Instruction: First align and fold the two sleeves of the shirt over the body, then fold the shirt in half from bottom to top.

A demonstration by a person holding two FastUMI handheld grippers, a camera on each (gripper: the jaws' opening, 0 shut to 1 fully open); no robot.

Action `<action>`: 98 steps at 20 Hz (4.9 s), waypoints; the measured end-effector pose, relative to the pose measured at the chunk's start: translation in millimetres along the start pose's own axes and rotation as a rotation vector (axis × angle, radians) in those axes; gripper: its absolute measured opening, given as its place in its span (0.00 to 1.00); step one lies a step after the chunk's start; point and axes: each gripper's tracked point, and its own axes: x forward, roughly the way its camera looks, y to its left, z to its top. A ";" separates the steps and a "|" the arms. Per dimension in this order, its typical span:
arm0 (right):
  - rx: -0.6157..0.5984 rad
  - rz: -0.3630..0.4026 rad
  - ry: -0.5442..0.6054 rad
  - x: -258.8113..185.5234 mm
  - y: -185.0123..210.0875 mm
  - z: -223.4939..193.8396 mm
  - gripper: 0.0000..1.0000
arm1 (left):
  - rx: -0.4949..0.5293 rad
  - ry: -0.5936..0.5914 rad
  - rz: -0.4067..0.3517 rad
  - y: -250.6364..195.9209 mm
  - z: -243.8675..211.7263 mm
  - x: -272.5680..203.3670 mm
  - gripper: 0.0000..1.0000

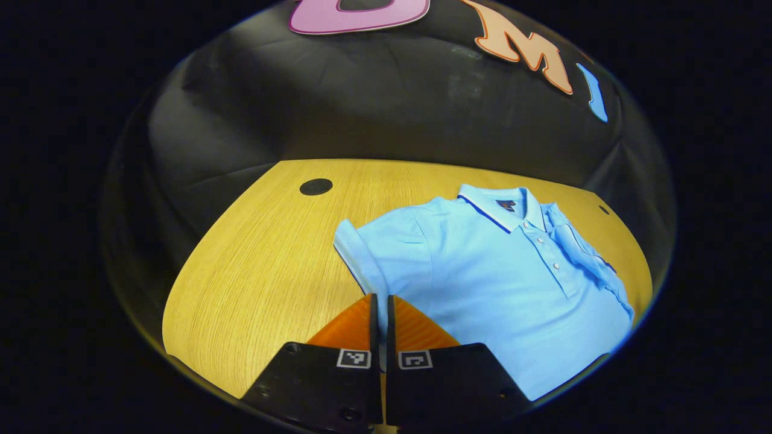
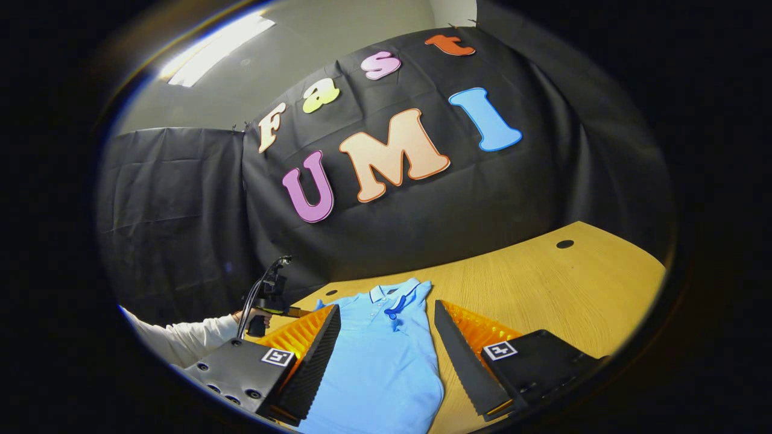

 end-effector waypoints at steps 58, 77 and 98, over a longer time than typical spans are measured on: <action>-0.338 -0.101 0.537 -133.9 13.4 -190.0 0.98 | 0.060 -0.096 -0.162 -116.4 -226.0 -281.9 0.86; -0.317 -0.029 0.531 -123.8 42.2 -203.0 0.03 | 0.121 -0.152 -0.227 -142.7 -226.5 -274.6 0.00; -0.320 -0.125 0.332 40.6 19.0 -88.8 0.02 | 0.073 -0.372 -0.232 -128.1 -27.1 -192.5 0.00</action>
